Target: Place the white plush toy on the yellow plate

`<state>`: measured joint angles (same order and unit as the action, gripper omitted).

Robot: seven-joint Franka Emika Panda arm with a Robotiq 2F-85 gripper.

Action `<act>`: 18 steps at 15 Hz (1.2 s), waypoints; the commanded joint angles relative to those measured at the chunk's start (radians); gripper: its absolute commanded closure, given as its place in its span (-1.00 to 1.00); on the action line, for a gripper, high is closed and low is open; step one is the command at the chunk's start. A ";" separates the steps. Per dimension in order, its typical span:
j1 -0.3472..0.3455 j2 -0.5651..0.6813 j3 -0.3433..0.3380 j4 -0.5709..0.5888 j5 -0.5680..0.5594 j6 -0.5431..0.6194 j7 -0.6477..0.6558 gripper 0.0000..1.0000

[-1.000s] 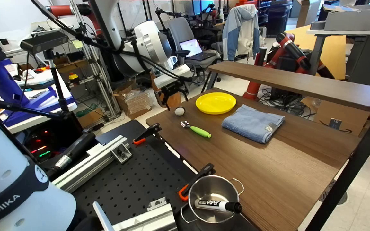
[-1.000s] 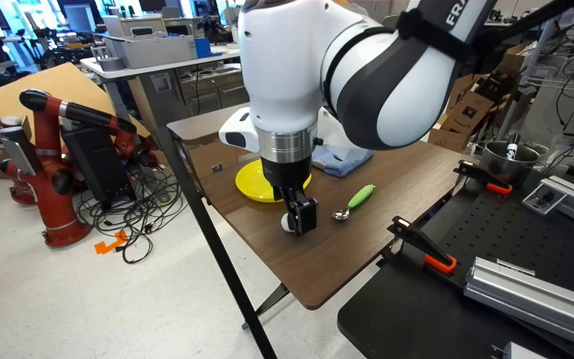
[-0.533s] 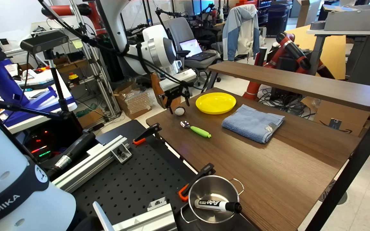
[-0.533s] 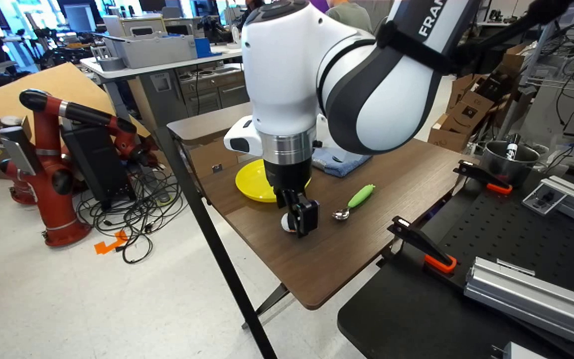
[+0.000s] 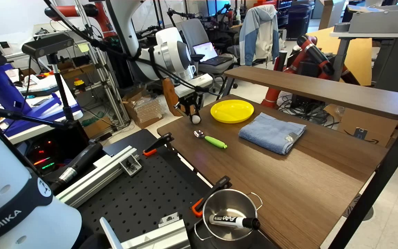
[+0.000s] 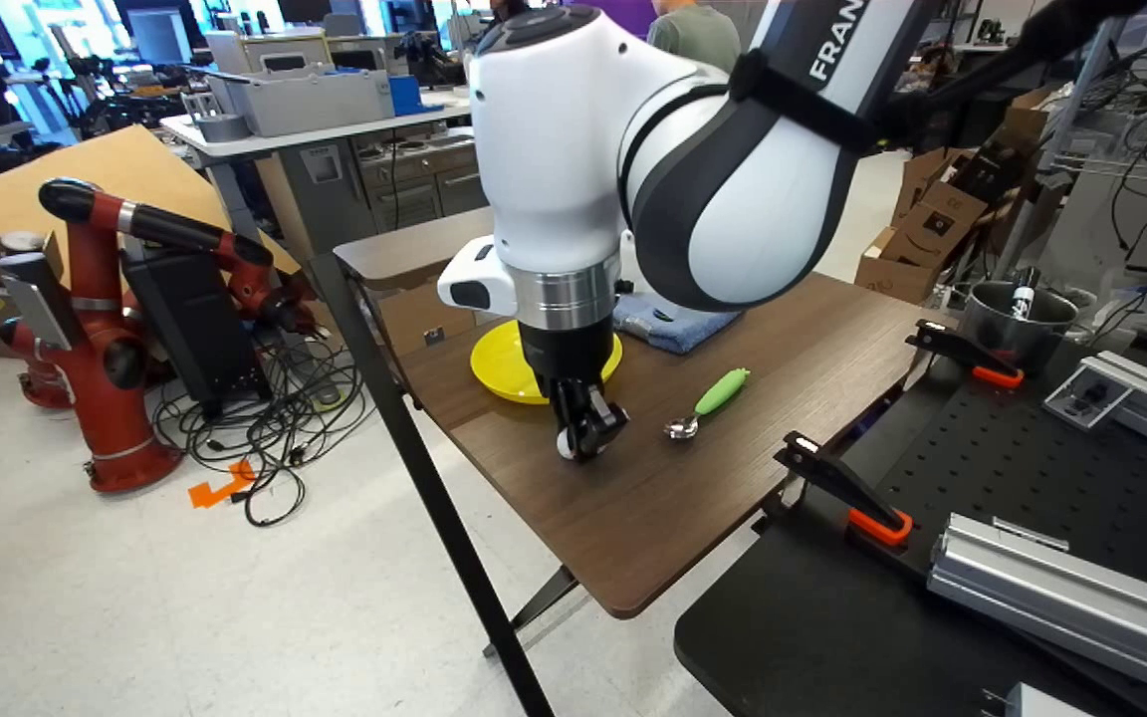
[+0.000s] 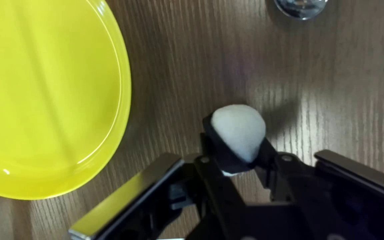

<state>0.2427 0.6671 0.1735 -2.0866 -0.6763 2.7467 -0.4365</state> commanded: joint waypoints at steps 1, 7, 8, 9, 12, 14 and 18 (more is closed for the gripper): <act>-0.027 0.004 0.031 0.009 0.026 -0.025 -0.063 0.93; -0.033 -0.082 0.051 -0.054 0.022 0.009 -0.069 0.89; -0.046 -0.109 0.068 -0.068 0.033 0.016 -0.081 0.89; -0.057 -0.134 0.080 -0.077 0.044 0.018 -0.090 0.89; -0.101 -0.190 0.115 -0.084 0.106 0.016 -0.135 0.89; -0.129 -0.205 0.116 -0.069 0.159 0.012 -0.176 0.89; -0.194 -0.174 0.110 -0.005 0.274 -0.011 -0.292 0.89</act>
<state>0.0978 0.4676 0.2566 -2.1257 -0.4946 2.7481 -0.6268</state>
